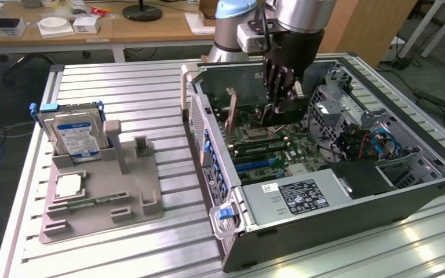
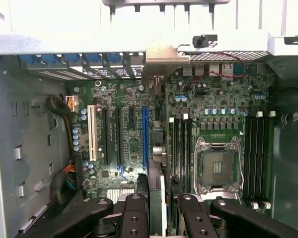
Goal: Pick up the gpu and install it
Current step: 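Insert the gpu into the slot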
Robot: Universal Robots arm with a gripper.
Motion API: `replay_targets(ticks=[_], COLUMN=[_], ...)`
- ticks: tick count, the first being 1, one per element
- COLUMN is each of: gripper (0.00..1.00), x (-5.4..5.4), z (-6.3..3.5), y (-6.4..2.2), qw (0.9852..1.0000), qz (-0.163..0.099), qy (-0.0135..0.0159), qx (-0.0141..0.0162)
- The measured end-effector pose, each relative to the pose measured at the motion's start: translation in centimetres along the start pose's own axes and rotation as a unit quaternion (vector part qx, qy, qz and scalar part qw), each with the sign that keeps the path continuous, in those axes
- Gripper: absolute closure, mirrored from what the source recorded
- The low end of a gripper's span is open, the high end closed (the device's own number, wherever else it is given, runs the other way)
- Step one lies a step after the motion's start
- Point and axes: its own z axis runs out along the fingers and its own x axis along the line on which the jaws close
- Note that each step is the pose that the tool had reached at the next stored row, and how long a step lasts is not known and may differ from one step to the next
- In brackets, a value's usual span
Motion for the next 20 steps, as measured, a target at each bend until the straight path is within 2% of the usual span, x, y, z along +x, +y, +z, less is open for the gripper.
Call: replay_targets(ticks=[4,7,20], gripper=[0.73,0.73,0.73], x=[0.0,0.0,0.8], z=[0.63,1.05,2.13], y=[0.05,0.13,0.14], qw=[1.0,0.9999,0.9999], qz=[0.001,0.011,0.011], qy=[0.0,0.0003,0.0003], qx=[0.0,0.0001,0.0001])
